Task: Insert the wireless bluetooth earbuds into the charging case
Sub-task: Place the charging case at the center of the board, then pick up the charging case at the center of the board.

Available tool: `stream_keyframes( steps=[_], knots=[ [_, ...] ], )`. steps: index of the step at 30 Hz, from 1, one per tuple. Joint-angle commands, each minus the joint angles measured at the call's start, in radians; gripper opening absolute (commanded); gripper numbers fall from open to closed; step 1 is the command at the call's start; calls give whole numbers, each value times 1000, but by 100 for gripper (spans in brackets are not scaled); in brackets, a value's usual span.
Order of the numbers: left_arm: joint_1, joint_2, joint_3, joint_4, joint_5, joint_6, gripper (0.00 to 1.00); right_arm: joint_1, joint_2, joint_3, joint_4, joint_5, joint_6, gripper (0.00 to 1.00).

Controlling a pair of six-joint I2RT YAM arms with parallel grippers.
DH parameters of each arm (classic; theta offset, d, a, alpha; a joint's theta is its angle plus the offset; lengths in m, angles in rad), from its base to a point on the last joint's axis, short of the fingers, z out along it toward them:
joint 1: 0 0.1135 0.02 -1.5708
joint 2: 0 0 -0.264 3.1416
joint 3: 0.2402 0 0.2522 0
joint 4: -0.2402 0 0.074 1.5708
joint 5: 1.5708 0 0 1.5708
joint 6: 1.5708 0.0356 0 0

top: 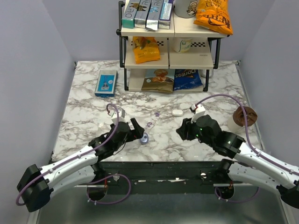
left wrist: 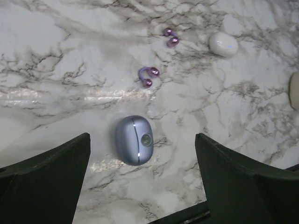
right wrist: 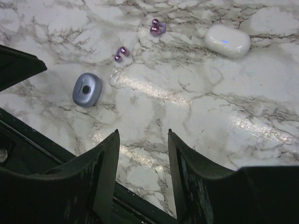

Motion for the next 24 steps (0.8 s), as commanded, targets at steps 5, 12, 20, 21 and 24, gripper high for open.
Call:
stream_keyframes(
  steps=[5,12,20,21,24],
  knots=[
    [-11,216,21,-56,-10,-7,99,0,8,21,31,-60,10,53],
    [-37,323,107,-65,5,71,97,1,-18,-2,22,-40,9,53],
    [-75,450,185,-53,6,94,96,1,-29,-24,21,-45,19,53],
    [-77,463,193,-68,8,97,94,0,-44,-27,21,-41,17,53],
    [-84,490,208,-99,5,110,87,0,-64,-33,13,-32,14,54]
  ],
)
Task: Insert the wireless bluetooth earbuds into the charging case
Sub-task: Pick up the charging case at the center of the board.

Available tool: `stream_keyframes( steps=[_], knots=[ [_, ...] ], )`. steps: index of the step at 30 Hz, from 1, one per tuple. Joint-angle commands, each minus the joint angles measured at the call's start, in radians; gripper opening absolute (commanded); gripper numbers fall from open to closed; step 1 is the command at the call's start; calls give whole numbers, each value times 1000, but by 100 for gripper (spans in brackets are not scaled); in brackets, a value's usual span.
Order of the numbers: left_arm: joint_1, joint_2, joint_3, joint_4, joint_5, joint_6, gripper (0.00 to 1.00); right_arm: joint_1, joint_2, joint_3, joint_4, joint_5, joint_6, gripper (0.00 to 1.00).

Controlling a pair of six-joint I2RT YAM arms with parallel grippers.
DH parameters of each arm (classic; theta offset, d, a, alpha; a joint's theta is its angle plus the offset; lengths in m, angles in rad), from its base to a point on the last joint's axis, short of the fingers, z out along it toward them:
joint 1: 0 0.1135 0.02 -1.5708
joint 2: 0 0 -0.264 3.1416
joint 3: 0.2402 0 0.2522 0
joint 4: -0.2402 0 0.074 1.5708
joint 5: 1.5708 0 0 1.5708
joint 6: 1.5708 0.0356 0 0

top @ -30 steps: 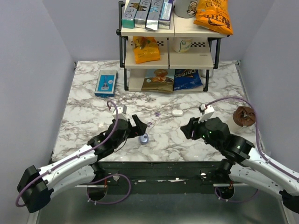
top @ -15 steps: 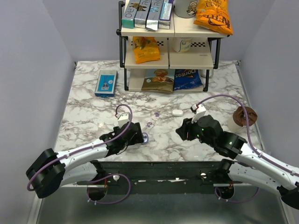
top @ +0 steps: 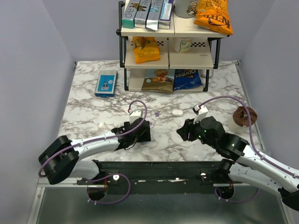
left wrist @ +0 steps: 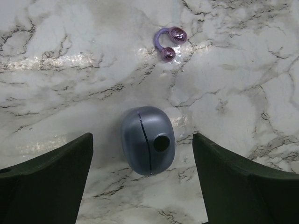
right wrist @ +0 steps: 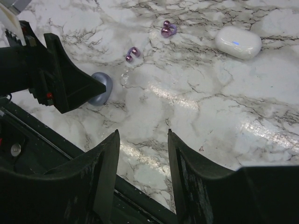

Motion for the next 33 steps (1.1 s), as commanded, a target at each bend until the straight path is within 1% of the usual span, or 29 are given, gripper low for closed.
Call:
stream_keyframes(
  steps=[1,2,3,6,10,13,20,23,24,27,30,32,33],
  knots=[
    [-14,33,36,-55,8,37,84,1,-43,-19,2,10,4,54],
    [-14,39,37,-61,3,42,82,1,-48,-19,-3,12,2,54],
    [-14,42,47,-77,0,54,76,1,-51,-21,-5,15,2,54],
    [-15,72,79,-108,-3,92,67,0,-60,-22,-6,18,-1,54],
    [-18,115,111,-124,2,124,65,0,-69,-24,-17,18,-2,54],
    [-20,164,134,-137,8,138,64,1,-84,-25,-23,21,-2,54],
    [-23,204,156,-151,16,151,65,0,-103,-30,-40,29,-4,54],
    [-26,192,156,-162,6,152,70,0,-106,-33,-40,32,-4,54],
    [-26,189,156,-170,3,149,75,1,-107,-33,-40,32,-4,54],
    [-28,169,160,-196,-6,138,79,1,-107,-33,-41,30,-5,54],
    [-35,161,174,-228,-17,132,79,0,-107,-31,-41,30,-7,54],
    [-51,169,183,-243,-29,125,76,0,-104,-31,-41,27,-5,54],
    [-55,172,188,-254,-33,123,72,0,-103,-30,-40,25,-5,54]
  ],
)
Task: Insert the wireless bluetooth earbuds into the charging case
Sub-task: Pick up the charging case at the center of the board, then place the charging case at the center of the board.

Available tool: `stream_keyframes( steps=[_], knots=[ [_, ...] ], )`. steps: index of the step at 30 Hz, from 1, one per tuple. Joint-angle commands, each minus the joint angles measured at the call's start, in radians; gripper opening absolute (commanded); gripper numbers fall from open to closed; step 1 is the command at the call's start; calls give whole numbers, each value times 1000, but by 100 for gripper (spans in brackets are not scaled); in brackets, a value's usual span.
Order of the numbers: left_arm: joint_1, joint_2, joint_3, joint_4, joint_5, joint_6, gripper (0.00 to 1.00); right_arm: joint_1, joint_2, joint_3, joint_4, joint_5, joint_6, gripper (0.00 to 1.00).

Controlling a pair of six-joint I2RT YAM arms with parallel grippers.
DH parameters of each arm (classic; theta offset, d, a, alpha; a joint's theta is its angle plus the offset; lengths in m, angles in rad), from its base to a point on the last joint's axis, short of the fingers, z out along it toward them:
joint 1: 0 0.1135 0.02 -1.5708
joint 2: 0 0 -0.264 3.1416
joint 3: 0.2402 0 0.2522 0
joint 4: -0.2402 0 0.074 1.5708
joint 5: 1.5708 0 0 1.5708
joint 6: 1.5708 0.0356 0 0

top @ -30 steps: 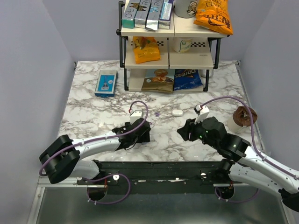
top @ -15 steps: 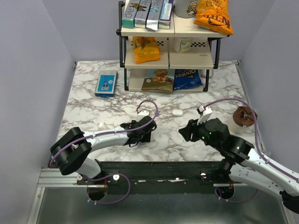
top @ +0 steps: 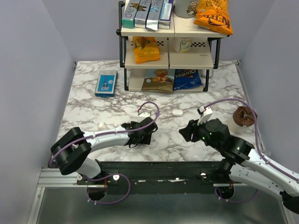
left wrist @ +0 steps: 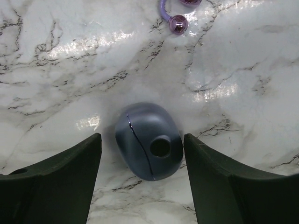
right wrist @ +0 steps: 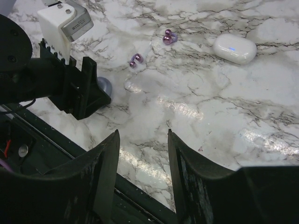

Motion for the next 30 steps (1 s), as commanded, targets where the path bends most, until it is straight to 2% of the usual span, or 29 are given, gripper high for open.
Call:
stream_keyframes(
  steps=[1,2,3,6,10,15,25,26,30],
  knots=[
    [-29,-9,41,-70,-35,-10,68,0,-3,-10,-23,16,-6,54],
    [-35,-2,42,-70,-35,-8,64,1,-3,-10,-23,15,-6,54],
    [-37,1,39,-64,-34,-7,53,0,-3,-9,-22,13,-6,54],
    [-41,11,42,-59,-29,4,38,1,-9,-9,-25,9,-8,54],
    [-43,11,45,-50,-28,35,38,0,-23,-7,-34,12,-9,54],
    [-46,-3,62,12,65,188,37,0,-37,11,-57,10,-17,54],
    [-83,-77,108,150,372,683,38,0,-95,65,-103,22,-51,54],
    [-81,-77,105,164,392,773,38,0,-100,68,-110,24,-51,54],
    [-58,-40,120,217,486,974,34,0,-134,85,-127,18,-55,54]
  ],
)
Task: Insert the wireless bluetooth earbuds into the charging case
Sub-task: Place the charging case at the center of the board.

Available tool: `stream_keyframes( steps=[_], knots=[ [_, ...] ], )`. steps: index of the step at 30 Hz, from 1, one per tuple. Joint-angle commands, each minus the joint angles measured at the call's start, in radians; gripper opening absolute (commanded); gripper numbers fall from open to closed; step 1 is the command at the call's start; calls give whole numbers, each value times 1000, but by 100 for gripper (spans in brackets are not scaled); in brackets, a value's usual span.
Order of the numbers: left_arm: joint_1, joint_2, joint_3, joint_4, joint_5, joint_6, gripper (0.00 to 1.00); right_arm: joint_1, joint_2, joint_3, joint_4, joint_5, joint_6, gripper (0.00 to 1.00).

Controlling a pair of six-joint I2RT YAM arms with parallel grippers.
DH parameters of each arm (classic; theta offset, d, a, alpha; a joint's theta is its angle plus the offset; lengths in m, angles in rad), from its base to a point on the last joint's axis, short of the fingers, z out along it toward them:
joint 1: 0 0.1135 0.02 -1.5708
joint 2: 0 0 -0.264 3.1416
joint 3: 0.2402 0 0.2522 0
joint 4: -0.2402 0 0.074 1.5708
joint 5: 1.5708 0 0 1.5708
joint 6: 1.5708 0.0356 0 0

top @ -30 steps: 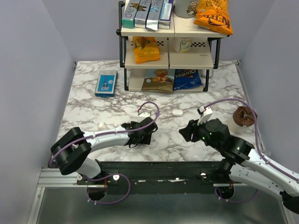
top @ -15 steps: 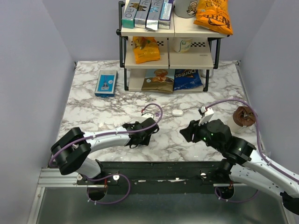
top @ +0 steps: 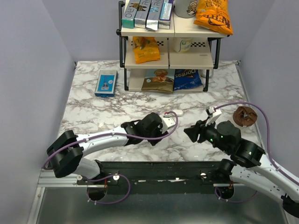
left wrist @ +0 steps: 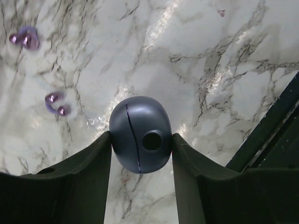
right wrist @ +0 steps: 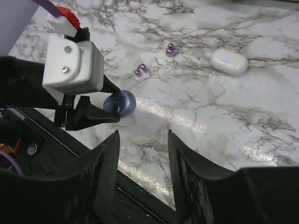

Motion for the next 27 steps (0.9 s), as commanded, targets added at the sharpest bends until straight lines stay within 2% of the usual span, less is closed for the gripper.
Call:
stream_keyframes(
  steps=[1,6,14,20,27],
  knots=[
    [32,38,39,72,197,353,34,1,-48,48,-50,8,-20,54],
    [124,169,111,26,354,515,34,1,-95,77,-96,-5,-25,54],
    [227,287,220,-113,477,755,35,0,-149,94,-158,32,-20,54],
    [244,330,251,-143,518,812,38,1,-152,82,-159,29,-16,54],
    [242,375,266,-112,530,788,49,0,-134,87,-156,44,-29,54]
  ],
)
